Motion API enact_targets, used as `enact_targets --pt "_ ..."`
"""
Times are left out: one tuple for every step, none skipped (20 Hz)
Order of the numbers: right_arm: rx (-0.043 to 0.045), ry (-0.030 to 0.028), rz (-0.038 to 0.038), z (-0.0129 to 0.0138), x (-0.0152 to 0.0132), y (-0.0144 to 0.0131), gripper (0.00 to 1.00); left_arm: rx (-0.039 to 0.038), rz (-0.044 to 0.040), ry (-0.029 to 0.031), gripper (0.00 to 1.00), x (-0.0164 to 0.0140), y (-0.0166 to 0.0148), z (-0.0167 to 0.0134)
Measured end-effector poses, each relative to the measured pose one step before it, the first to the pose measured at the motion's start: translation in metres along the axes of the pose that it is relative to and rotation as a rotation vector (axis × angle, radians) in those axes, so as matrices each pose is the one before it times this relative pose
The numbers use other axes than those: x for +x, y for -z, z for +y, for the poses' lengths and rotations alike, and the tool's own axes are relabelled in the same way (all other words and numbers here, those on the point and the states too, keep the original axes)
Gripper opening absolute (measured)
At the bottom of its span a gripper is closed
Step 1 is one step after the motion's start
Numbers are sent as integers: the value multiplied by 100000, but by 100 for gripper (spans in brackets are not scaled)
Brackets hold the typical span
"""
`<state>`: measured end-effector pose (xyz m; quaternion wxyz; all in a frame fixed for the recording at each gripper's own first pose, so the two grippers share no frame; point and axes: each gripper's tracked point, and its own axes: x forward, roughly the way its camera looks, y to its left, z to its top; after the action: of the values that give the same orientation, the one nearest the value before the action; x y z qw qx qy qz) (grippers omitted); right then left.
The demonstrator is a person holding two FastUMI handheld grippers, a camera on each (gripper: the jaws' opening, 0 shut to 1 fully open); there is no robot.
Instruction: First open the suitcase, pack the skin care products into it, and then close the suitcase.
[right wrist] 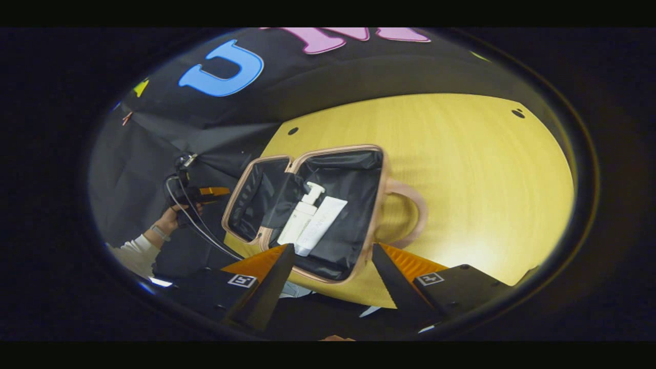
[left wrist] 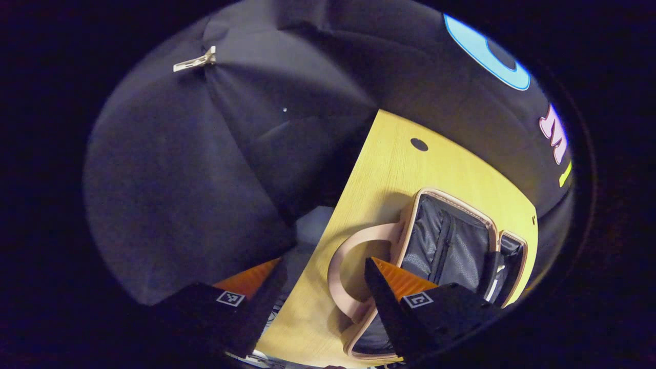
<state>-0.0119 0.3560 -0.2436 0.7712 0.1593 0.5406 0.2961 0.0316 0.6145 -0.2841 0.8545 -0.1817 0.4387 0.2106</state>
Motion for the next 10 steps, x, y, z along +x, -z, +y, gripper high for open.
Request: enact_targets --pt "-36 874 -620 -715 -327 27 96 528 4536 -692 96 1056 741 52" --pt "975 1473 614 -799 -169 271 96 1289 8907 -3556 92 1982 1316 786" --pt "1711 627 -163 -46 -291 35 96 2912 4009 -2987 89 1165 330 593" --pt "767 189 -96 -276 -154 175 96 2245 2802 -2829 85 1062 575 213" --pt "347 346 -299 -221 -153 71 96 2673 -4860 4225 59 613 -1460 -1598" --pt "247 -381 -341 -135 -193 5 96 2609 525 -4472 38 -854 -159 229" --pt "311 -247 -63 -270 -170 89 96 1798 2728 -2696 16 -108 266 69" --pt "224 74 -219 -85 -379 -26 96 1325 -405 -588 13 -140 -213 94" --pt "7 -196 -817 -25 -89 -129 96 -291 -2607 1586 11 -529 -574 -84" --pt "261 -559 -751 0 -116 -153 96 -1561 -1718 1790 11 -766 -468 -138"
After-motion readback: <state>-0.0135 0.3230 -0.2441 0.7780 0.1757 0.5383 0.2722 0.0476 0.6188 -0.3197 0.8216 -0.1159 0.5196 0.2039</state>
